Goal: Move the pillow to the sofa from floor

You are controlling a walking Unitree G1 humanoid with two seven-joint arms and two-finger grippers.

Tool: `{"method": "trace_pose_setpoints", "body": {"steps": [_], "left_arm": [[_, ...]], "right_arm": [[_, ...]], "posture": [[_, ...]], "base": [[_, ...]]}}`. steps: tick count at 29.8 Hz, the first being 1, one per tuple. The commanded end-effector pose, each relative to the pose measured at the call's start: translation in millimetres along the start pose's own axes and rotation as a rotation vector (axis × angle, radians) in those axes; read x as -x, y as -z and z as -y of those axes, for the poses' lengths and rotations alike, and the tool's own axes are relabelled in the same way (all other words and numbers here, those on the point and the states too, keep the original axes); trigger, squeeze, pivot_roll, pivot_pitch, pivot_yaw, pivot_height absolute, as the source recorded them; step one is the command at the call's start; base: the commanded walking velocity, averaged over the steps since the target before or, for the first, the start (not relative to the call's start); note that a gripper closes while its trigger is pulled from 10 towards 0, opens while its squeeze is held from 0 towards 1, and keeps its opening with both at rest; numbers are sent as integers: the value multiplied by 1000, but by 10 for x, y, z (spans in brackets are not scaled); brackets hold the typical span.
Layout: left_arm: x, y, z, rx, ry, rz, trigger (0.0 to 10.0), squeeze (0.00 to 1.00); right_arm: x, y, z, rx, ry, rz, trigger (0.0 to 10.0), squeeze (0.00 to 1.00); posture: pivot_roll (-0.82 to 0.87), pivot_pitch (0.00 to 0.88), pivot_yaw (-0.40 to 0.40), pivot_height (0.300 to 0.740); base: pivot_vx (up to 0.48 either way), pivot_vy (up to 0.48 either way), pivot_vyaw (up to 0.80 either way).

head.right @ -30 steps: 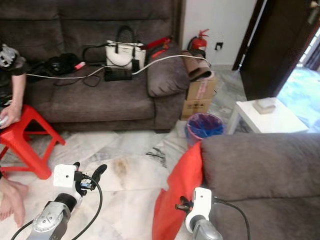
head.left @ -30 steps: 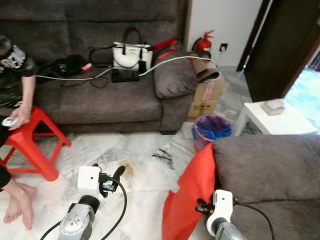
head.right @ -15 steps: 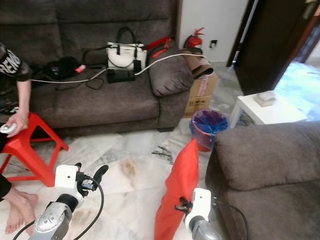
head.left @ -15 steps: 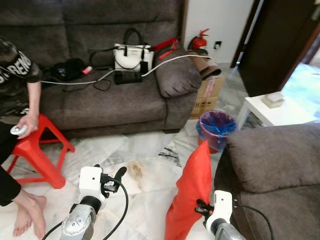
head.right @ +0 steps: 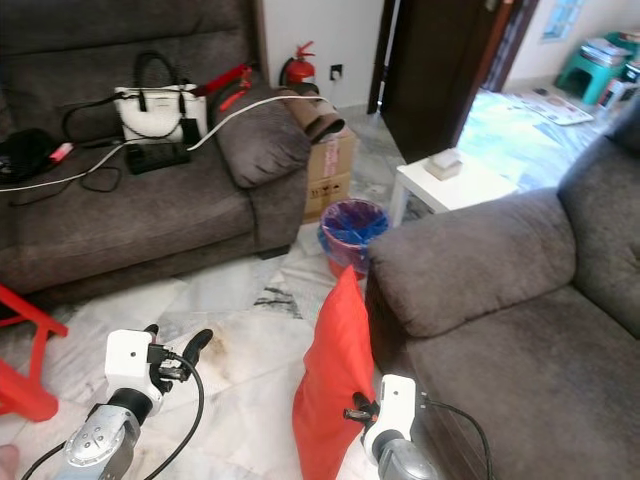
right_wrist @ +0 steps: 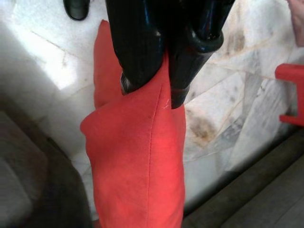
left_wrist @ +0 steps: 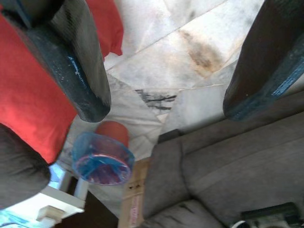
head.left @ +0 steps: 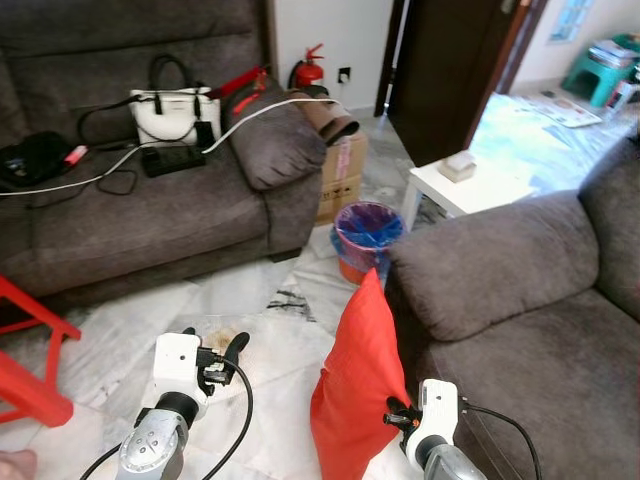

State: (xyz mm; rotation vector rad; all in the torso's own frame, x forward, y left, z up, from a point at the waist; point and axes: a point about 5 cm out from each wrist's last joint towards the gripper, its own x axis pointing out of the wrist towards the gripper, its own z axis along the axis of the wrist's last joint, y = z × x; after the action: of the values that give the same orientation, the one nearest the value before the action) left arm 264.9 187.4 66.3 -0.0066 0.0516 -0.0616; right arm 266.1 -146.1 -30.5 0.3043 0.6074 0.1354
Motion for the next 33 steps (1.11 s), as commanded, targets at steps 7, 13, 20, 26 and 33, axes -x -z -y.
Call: {"method": "trace_pose_setpoints", "body": {"steps": [7,13,20,26,33], "left_arm": [[19,28,-38,-9,-8,-17,10000,0],[20,29,-31,-10,-9,-17,10000,0],[23,28,-32,-8,-11,-16,10000,0],[26,30,-33,-9,-10,-17,10000,0],[26,26,-29,-8,-8,-16,10000,0]], "right_arm": [[-7,-45,-5,10,-1,24,10000,0],[-3,-37,4,12,1,20,10000,0],[-4,-36,5,15,1,17,10000,0],[-4,-38,5,15,3,18,10000,0],[-2,-41,14,15,9,19,10000,0]], "posture": [[233,132,2,740],[234,132,0,740],[235,134,-1,740],[234,134,0,740],[234,134,0,740]], "base": [[0,159,-800],[0,0,-800],[0,0,-800],[0,0,-800],[0,0,-800]]}}
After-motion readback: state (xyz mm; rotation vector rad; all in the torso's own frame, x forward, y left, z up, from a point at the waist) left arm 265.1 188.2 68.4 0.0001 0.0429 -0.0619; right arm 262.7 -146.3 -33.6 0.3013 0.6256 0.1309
